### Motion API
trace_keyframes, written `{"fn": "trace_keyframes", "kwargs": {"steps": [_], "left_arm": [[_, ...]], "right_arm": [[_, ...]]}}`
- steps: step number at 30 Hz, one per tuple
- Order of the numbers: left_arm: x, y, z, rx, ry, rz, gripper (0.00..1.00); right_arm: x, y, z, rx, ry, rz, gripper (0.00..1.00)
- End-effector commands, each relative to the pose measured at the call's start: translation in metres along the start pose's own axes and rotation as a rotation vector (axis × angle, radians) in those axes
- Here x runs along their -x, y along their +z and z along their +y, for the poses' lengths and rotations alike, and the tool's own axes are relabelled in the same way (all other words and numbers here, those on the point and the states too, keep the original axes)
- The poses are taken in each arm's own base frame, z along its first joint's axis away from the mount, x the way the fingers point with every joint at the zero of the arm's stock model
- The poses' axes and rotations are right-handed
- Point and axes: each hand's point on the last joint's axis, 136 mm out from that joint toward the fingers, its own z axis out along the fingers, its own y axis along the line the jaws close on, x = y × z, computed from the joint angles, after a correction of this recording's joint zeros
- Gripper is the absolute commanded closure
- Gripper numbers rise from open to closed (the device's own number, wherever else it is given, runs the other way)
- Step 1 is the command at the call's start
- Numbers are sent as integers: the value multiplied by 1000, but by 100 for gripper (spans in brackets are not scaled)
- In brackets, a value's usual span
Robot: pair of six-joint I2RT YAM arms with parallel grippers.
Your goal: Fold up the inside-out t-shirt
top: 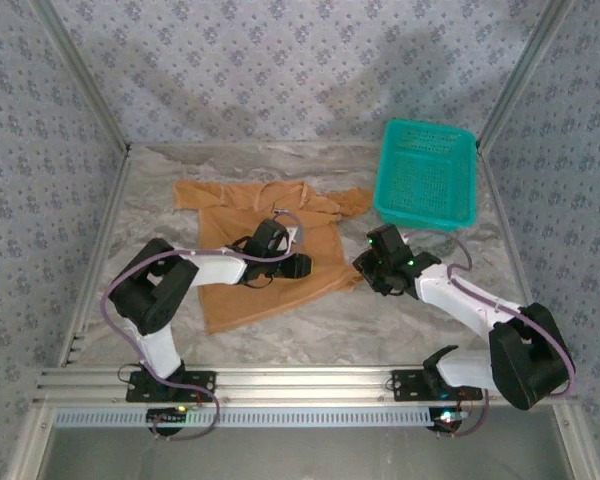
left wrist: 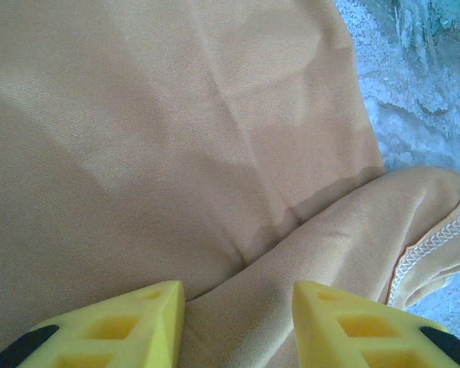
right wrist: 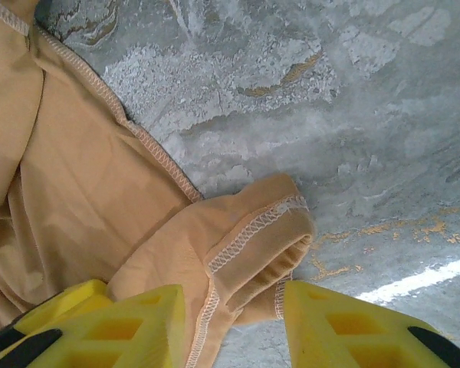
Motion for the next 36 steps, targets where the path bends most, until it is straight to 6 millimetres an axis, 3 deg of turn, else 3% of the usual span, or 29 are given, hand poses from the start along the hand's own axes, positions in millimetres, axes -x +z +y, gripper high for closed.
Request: {"fn": "trace_keyframes", "kwargs": {"steps": [1,17,24,27,33,36], "left_arm": [[-8,-5,2,4,-9,29,59],[-8,-6,10,7,-27,29,59],[-5,-15,7,-12,-2,-1,59],[1,-30,-12,-74,75,-54,57],[-2,-66,-88,-201,433,-212,46],[-3,-74,-108,-220,499,-245,37]], "right_arm": [[7,0,0,-5,62,-36,60],[1,35,3,-40,106,3,61],[3,31,8,-45,78,-6,100],[7,14,23,-17,21,-31,100],[11,-33,61,111,-51,-100,100],[11,-48,68,134,-74,-123,100]]}}
